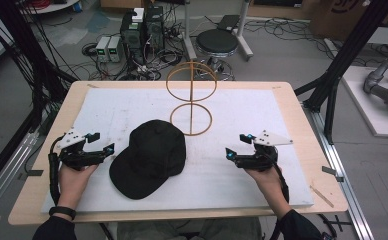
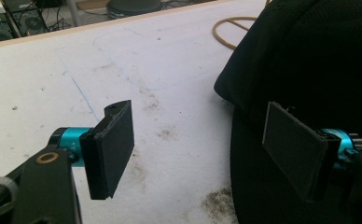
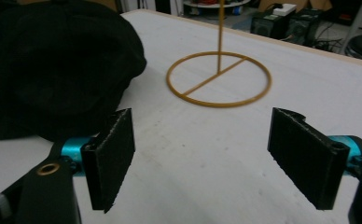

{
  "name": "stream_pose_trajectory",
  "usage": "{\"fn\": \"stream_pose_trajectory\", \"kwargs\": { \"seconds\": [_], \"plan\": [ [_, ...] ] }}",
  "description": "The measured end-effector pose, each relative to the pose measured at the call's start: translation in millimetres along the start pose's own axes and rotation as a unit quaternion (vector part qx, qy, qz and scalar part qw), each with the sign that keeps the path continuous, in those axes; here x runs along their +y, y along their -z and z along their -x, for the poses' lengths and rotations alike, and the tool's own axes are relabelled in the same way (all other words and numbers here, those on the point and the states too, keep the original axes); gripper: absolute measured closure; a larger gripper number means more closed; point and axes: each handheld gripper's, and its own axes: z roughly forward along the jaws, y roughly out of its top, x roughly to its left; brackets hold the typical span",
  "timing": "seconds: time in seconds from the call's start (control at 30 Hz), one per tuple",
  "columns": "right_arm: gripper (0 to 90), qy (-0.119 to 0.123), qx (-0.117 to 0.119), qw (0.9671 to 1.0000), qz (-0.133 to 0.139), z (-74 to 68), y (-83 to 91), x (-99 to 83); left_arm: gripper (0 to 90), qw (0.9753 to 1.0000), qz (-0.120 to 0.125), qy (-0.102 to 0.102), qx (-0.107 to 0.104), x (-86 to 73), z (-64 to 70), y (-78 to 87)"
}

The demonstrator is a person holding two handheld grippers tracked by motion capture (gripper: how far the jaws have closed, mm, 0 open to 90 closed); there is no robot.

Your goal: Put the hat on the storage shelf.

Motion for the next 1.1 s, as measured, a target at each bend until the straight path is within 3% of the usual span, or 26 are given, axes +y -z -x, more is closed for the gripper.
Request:
{"fn": "stream_pose_trajectory", "kwargs": {
  "seconds": [0.3,0.4,0.47,0.73,0.87,0.97,1.1],
  "plan": [
    [25.5,0.026,0.034,0.9989,-0.019,-22.5,-36.9,12.7,25.0,1.0000,-0.003,0.002,0.004,-0.5,-0.7,-0.3],
    [25.8,0.025,0.045,0.9984,-0.022,-27.3,-45.1,14.8,25.0,1.0000,-0.004,0.002,0.004,-0.6,-0.9,-0.4],
    [26.5,0.018,0.063,0.9973,-0.033,-34.2,-59.5,16.8,25.2,1.0000,-0.004,0.002,0.004,-0.6,-0.7,-0.9],
    [30.2,0.015,0.081,0.9948,-0.059,-47.6,-88.4,17.6,25.4,1.0000,-0.005,0.001,0.003,-0.7,-1.0,-0.7],
    [33.8,0.009,0.089,0.9947,-0.050,-53.4,-91.8,18.8,25.4,1.0000,-0.005,0.002,0.004,-0.7,-1.0,-0.3],
    [33.8,0.018,0.099,0.9937,-0.048,-60.2,-91.3,20.7,25.4,1.0000,-0.007,0.002,0.004,-1.1,-1.5,-0.8],
    [33.1,0.004,0.130,0.9906,-0.042,-69.1,-92.1,22.0,25.5,1.0000,-0.007,0.002,0.004,-0.9,-0.9,-0.8]
  ]
}}
